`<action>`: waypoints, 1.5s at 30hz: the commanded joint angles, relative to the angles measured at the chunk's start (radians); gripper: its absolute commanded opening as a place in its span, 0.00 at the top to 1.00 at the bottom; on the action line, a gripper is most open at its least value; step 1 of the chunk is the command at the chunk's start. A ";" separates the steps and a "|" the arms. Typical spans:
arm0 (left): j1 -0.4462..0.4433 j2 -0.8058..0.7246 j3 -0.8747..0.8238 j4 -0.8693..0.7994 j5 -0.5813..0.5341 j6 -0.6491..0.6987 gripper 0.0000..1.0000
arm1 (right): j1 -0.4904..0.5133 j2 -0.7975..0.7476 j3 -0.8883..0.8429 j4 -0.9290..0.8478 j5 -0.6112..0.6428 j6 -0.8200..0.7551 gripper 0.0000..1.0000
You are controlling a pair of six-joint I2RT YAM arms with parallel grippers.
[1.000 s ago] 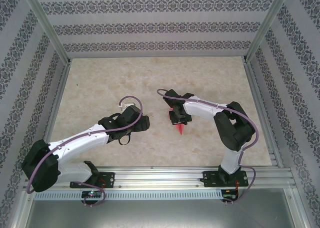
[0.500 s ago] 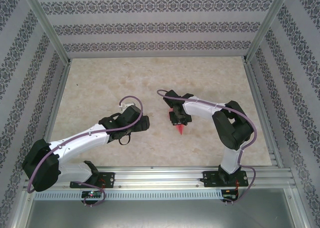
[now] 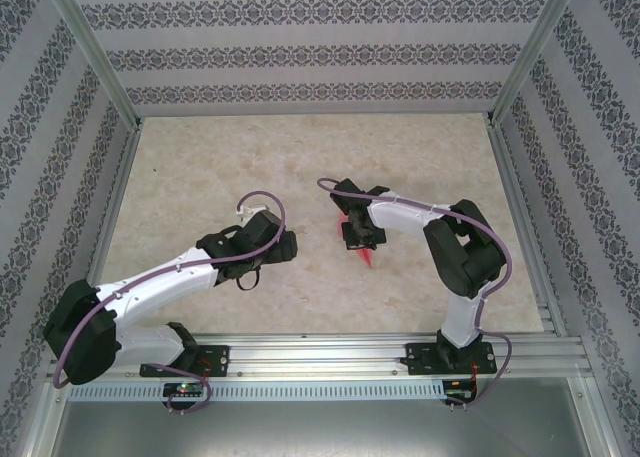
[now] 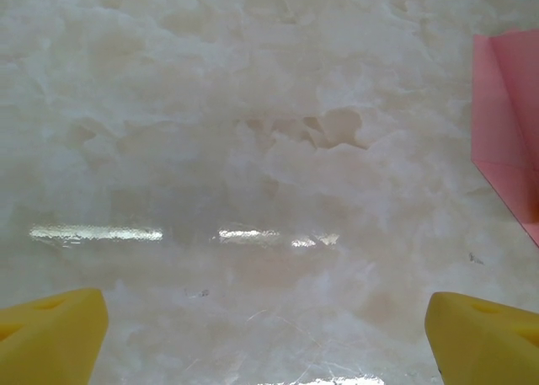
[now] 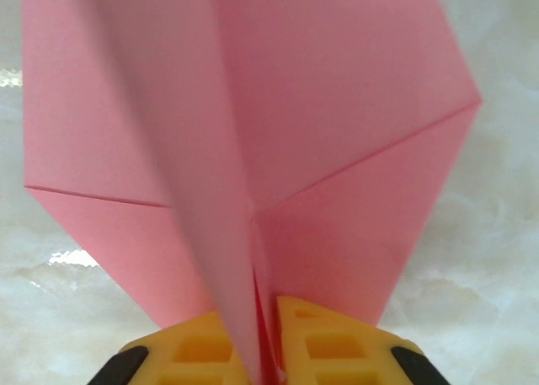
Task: Fold a paper plane with a square sheet of paper (fold left side to right side)
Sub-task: Pick up the paper plane at the center of the table, then place the paper plane at the top-center of the table.
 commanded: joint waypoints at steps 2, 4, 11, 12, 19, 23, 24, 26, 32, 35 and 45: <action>0.007 -0.047 0.049 -0.059 -0.048 0.037 0.01 | -0.024 -0.017 0.018 0.000 -0.010 -0.032 0.95; 0.007 -0.061 0.060 -0.073 -0.058 0.047 0.00 | -0.042 -0.025 0.050 -0.013 -0.015 -0.046 0.97; 0.007 -0.089 0.087 -0.113 -0.077 0.068 0.00 | -0.123 0.041 0.215 -0.017 -0.110 -0.068 0.97; 0.007 -0.090 0.087 -0.113 -0.074 0.070 0.00 | -0.135 0.066 0.249 -0.016 -0.129 -0.068 0.97; 0.007 -0.091 0.075 -0.103 -0.056 0.074 0.00 | -0.166 0.245 0.479 -0.086 -0.115 -0.100 0.97; 0.007 -0.091 0.072 -0.099 -0.055 0.072 0.00 | -0.173 0.326 0.564 -0.120 -0.087 -0.120 0.97; 0.007 -0.091 0.073 -0.099 -0.055 0.070 0.00 | -0.178 0.346 0.580 -0.130 -0.088 -0.123 0.97; 0.007 -0.091 0.070 -0.099 -0.054 0.067 0.00 | -0.183 0.371 0.602 -0.139 -0.078 -0.124 0.96; 0.007 -0.091 0.070 -0.104 -0.050 0.064 0.00 | -0.184 0.418 0.634 -0.165 -0.072 -0.131 0.95; 0.007 -0.093 0.070 -0.105 -0.051 0.064 0.00 | -0.183 0.431 0.634 -0.169 -0.084 -0.132 0.92; 0.007 -0.090 0.077 -0.107 -0.054 0.067 0.00 | -0.178 0.432 0.669 -0.191 -0.082 -0.140 0.86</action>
